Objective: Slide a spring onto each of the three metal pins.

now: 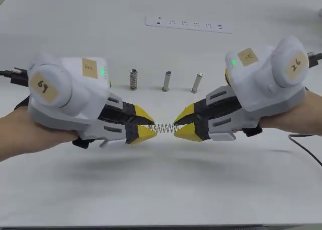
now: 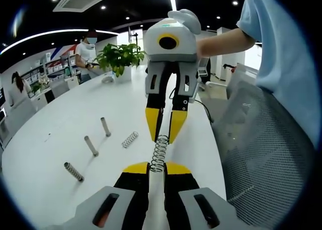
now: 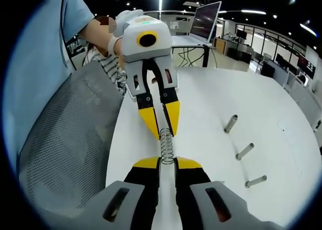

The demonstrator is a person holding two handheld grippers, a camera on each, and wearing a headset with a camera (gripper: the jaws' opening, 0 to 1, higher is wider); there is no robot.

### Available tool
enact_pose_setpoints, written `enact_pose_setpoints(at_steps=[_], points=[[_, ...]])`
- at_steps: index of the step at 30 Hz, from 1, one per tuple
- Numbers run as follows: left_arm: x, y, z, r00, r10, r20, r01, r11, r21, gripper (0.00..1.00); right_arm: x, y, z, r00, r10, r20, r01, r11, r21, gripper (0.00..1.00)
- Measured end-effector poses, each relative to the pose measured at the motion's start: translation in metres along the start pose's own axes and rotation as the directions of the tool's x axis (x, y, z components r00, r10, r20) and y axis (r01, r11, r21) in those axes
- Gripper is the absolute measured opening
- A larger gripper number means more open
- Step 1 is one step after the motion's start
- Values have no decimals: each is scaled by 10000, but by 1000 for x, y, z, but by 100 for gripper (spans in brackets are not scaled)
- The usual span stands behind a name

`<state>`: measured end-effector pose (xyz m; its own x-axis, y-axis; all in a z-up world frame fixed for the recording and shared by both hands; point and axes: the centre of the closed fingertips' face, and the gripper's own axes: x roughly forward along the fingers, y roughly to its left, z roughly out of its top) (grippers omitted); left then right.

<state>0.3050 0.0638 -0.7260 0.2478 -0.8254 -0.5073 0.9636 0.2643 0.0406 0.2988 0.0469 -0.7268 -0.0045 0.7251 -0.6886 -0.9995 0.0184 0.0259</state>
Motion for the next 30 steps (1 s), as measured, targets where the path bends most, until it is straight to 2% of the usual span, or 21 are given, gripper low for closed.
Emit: enact_pose_setpoints(at_steps=[17, 30], points=[[8, -1, -2, 9998, -170, -104, 170, 9999, -4, 2, -6, 1, 21, 9996, 228, -137, -233, 9991, -361, 8], [8, -1, -2, 9996, -251, -103, 250, 9997, -53, 2, -5, 1, 27, 9993, 276, -259, -292, 9976, -635, 8]])
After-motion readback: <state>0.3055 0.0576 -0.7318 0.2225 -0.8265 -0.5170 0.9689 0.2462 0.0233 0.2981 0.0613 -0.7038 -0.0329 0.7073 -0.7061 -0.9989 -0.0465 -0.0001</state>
